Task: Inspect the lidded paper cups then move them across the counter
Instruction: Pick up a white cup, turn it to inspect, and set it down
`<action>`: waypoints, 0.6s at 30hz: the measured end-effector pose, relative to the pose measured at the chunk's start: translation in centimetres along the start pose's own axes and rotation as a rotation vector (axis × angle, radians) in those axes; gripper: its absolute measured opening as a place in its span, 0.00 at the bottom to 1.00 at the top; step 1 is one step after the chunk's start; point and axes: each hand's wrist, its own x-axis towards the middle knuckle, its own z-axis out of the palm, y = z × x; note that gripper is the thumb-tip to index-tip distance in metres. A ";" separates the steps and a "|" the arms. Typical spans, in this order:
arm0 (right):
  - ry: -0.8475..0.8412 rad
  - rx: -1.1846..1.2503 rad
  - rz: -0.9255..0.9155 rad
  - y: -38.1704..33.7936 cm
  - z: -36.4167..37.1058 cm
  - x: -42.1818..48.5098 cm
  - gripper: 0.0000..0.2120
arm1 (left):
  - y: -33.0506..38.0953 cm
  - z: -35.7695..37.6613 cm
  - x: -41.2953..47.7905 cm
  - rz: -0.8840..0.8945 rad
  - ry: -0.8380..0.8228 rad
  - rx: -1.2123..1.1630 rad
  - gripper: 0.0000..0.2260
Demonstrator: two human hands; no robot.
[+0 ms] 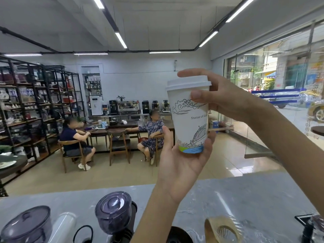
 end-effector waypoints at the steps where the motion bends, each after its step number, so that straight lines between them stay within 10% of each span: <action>1: -0.011 0.005 0.006 0.0 0.0 0.0 0.29 | 0.0 -0.1 0.1 -0.020 0.000 -0.027 0.31; 7: -0.067 0.066 0.012 -0.3 0.7 -0.4 0.39 | -0.2 -0.6 0.4 0.082 0.083 0.014 0.23; 14: 0.126 -0.011 0.056 0.4 3.6 -1.9 0.51 | -3.2 0.4 1.8 0.885 0.434 0.483 0.28; 18: 0.251 -0.019 0.011 0.5 4.8 -2.1 0.52 | -4.2 -0.3 1.7 1.060 0.516 0.770 0.23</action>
